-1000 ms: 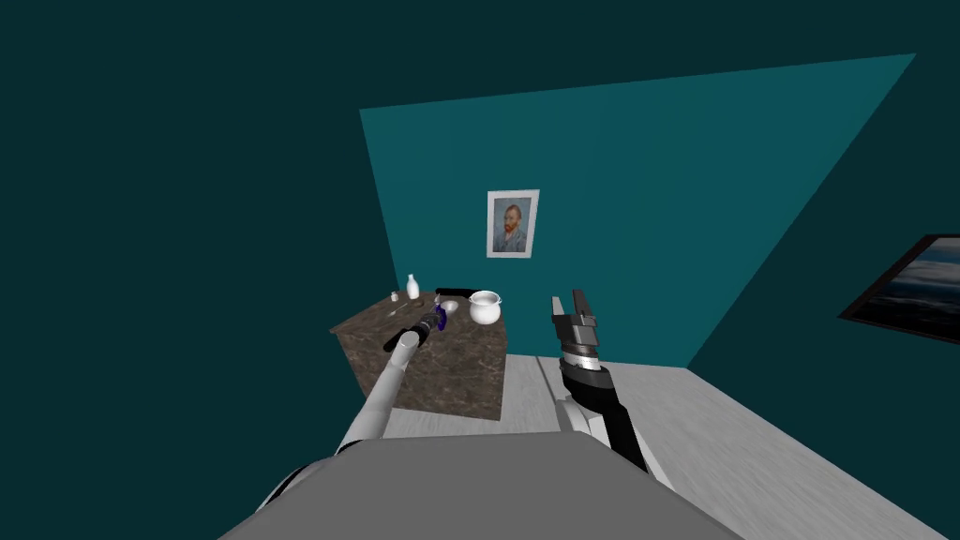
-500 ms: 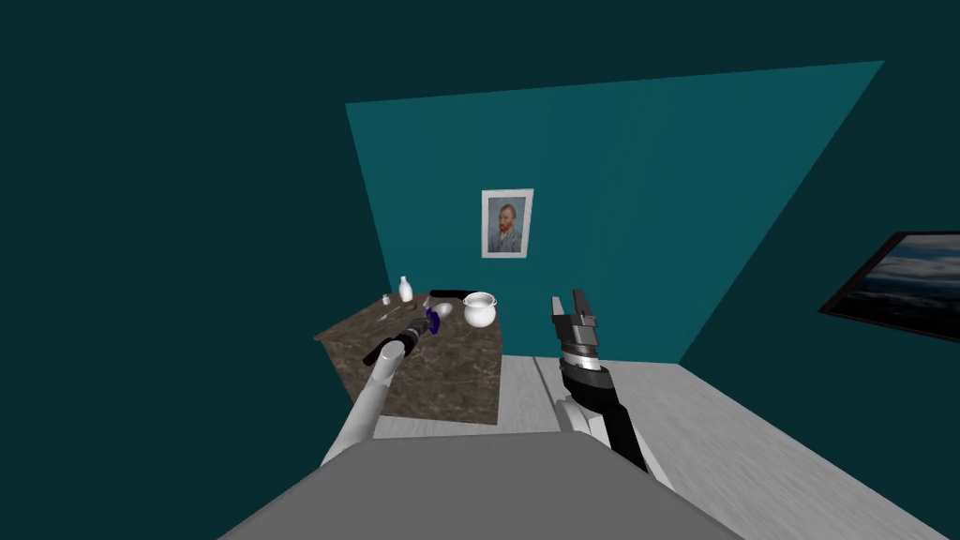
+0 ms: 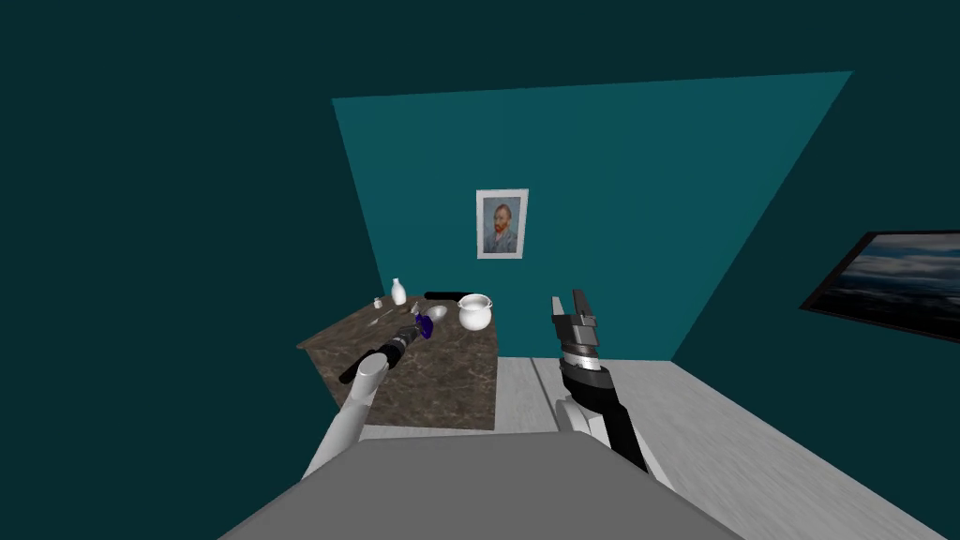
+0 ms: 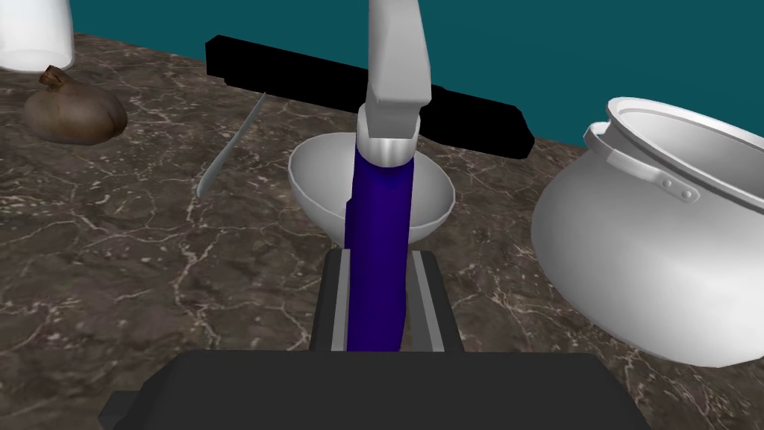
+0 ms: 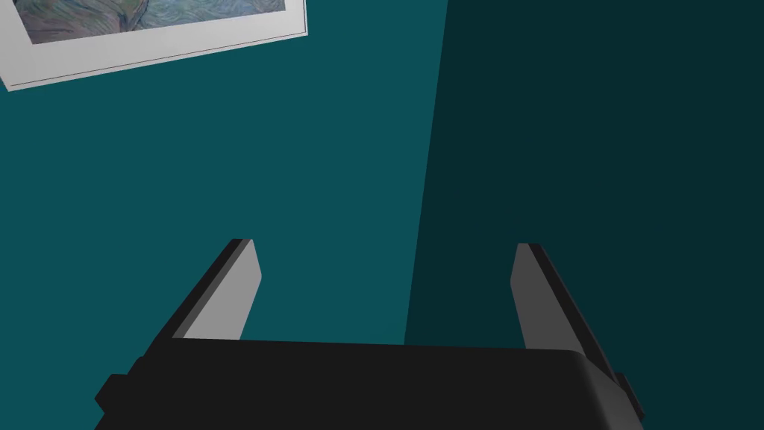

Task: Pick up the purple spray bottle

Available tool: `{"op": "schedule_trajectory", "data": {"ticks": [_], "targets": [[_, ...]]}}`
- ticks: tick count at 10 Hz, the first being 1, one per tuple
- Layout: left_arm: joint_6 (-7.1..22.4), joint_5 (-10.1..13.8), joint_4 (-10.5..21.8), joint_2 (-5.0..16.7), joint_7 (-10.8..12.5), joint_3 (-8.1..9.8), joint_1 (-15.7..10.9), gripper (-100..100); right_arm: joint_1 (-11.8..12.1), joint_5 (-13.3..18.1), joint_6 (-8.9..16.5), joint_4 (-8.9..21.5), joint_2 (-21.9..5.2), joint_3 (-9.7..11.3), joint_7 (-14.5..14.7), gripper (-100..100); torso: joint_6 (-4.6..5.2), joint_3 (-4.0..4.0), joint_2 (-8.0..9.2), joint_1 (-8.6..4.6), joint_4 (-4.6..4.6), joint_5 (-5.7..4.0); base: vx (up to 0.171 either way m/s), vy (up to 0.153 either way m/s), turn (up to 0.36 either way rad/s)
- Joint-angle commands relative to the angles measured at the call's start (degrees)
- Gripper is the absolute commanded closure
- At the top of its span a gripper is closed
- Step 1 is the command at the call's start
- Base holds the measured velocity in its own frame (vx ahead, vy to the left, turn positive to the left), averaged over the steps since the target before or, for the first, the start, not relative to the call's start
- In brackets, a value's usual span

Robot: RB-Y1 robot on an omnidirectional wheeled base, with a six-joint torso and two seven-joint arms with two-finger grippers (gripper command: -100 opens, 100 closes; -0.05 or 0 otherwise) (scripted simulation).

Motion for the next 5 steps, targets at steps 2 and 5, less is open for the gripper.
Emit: {"op": "schedule_trajectory", "data": {"ticks": [2,5], "targets": [[3.3,3.3,-3.8,0.5,-1.6,2.58,4.3,100,0.0,0.0,0.0,0.0,0.0,0.0,0.0,0,0.02,-0.09,-0.19,-0.09,-0.03,-0.01,0.094,-0.072,-0.126],[6.2,5.6,-9.7,1.1,-3.1,5.17,9.9,100,0.0,0.0,0.0,0.0,0.0,0.0,0.0,0,-0.04,-0.01,0.02,0.08,-0.04,0.01,0.044,-0.033,-0.055]]}}
